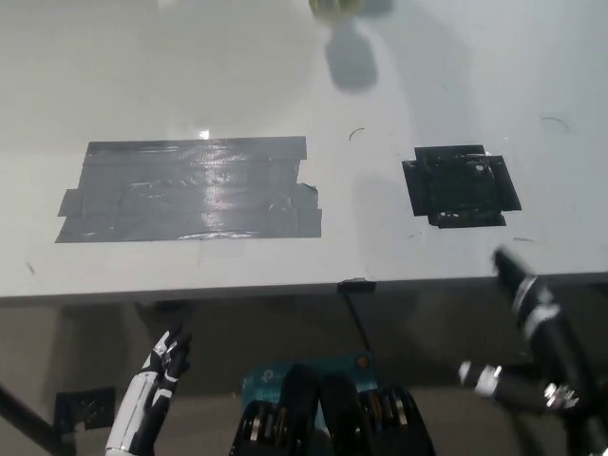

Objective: A person hands a spray bottle to the robot which it grabs with its right hand and places on the black spot infront of it on the table

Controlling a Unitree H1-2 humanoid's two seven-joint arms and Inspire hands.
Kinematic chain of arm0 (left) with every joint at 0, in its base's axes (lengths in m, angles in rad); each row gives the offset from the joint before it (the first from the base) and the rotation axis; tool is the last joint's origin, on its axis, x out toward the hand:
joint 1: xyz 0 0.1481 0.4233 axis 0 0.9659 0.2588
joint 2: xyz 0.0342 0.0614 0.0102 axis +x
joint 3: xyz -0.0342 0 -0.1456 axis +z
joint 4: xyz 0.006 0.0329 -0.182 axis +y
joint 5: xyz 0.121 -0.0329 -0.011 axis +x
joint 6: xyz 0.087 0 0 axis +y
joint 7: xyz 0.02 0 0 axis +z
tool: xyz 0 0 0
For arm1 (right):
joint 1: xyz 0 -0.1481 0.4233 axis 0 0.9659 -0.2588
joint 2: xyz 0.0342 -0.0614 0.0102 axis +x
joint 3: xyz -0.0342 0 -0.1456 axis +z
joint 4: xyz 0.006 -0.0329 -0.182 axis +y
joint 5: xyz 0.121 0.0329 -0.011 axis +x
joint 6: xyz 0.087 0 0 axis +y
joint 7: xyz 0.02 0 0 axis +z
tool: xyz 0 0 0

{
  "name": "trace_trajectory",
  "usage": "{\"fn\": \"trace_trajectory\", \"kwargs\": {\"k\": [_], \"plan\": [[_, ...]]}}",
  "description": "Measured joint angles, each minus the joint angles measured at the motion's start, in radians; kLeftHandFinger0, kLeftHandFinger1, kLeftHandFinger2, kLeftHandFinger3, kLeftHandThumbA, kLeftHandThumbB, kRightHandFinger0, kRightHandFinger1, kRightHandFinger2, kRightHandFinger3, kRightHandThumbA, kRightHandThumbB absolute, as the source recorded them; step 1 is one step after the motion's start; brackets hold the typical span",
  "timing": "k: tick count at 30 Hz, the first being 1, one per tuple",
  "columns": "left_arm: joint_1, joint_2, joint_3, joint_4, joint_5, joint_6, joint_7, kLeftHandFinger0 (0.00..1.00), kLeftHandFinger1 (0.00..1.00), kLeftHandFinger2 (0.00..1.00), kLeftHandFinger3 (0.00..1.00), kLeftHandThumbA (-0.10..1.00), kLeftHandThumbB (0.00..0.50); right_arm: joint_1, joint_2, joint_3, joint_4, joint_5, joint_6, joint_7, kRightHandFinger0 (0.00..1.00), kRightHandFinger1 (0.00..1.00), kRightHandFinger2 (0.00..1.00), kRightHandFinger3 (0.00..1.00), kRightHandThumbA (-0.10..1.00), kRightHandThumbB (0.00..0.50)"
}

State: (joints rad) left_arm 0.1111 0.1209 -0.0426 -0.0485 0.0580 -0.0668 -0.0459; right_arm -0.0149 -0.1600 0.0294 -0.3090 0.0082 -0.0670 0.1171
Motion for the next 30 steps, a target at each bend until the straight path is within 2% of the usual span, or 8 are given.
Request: {"fn": "trace_trajectory", "kwargs": {"k": [5,7,12,14,16,20,28,30], "plan": [[0.015,0.000,-0.001,0.000,0.000,-0.004,0.000,1.00,1.00,1.00,1.00,0.92,0.026,-0.159,0.003,-0.049,0.000,0.035,0.072,-0.004,1.00,1.00,1.00,1.00,1.00,0.391],[0.016,-0.001,-0.001,0.000,0.002,-0.004,0.000,1.00,1.00,1.00,1.00,0.91,0.021,-0.229,0.005,-0.061,0.026,0.049,0.096,-0.005,1.00,1.00,1.00,1.00,1.00,0.335],[0.014,-0.004,-0.001,0.000,0.003,-0.004,0.000,1.00,1.00,1.00,1.00,0.92,0.031,-0.405,0.007,-0.094,0.147,0.072,0.151,-0.011,1.00,1.00,1.00,1.00,1.00,0.382],[0.013,-0.004,-0.001,0.000,0.004,-0.004,0.000,1.00,1.00,1.00,1.00,0.94,0.039,-0.471,0.007,-0.101,0.227,0.073,0.167,-0.016,1.00,1.00,1.00,1.00,1.00,0.333],[0.013,-0.003,-0.001,0.000,0.005,-0.004,0.000,1.00,1.00,1.00,1.00,0.94,0.039,-0.527,0.009,-0.102,0.311,0.073,0.176,-0.020,1.00,1.00,1.00,1.00,1.00,0.341],[0.012,-0.003,-0.002,-0.008,0.010,-0.004,0.000,1.00,1.00,1.00,1.00,0.94,0.044,-0.619,0.021,-0.101,0.489,0.070,0.197,-0.025,1.00,1.00,1.00,1.00,1.00,0.411],[0.005,-0.004,-0.003,-0.011,0.016,-0.004,0.000,1.00,1.00,1.00,1.00,0.95,0.049,-0.764,0.062,-0.093,0.720,0.066,0.219,-0.035,1.00,1.00,1.00,1.00,1.00,0.420],[0.006,-0.004,-0.003,-0.012,0.017,-0.004,0.000,1.00,1.00,1.00,1.00,0.94,0.038,-0.795,0.077,-0.094,0.764,0.066,0.224,-0.039,1.00,1.00,1.00,1.00,1.00,0.440]]}}
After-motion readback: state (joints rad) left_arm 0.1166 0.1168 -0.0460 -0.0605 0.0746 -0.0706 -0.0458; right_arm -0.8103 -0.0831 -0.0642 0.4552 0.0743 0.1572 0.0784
